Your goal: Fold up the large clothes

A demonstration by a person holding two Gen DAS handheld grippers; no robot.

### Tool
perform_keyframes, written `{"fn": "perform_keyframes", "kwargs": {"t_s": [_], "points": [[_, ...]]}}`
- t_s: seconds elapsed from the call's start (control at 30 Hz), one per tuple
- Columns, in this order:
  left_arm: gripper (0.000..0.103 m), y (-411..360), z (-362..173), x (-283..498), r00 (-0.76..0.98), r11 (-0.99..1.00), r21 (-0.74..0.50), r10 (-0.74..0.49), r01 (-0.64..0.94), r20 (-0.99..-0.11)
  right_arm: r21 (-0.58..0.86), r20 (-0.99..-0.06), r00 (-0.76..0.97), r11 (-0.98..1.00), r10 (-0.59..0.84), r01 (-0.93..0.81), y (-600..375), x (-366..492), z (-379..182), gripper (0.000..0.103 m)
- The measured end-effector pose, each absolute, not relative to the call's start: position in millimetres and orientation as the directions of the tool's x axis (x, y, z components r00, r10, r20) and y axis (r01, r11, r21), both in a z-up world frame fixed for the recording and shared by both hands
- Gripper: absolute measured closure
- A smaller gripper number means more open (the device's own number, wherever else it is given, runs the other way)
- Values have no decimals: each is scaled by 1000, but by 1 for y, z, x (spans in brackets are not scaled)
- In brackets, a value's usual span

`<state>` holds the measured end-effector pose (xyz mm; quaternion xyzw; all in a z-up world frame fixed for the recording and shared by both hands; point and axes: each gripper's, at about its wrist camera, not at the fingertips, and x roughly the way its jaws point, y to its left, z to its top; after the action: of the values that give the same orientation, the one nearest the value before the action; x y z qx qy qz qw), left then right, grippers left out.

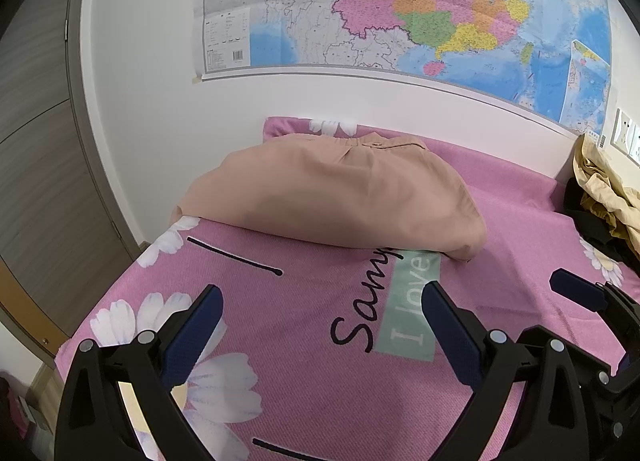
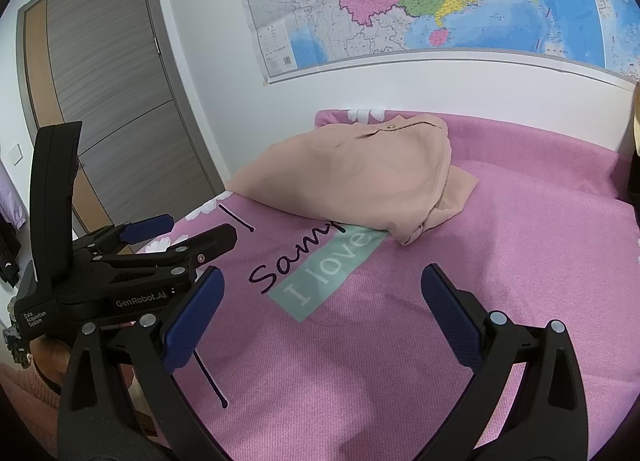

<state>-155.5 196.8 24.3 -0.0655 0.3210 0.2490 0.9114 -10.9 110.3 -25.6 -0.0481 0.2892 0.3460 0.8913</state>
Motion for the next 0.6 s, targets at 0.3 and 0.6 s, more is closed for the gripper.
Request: {"fn": "perform_keyframes", "kwargs": {"t_s": [0.3,0.6], "points": [[7,197,24,-155,669,867,42,413,-497,-617,110,-545,597,756,589,-646,111,-11,-25,6],[7,198,23,-154,671,868,44,413,-494,-616,113,-545,595,755,591,-646,110,-11,-23,6]]}}
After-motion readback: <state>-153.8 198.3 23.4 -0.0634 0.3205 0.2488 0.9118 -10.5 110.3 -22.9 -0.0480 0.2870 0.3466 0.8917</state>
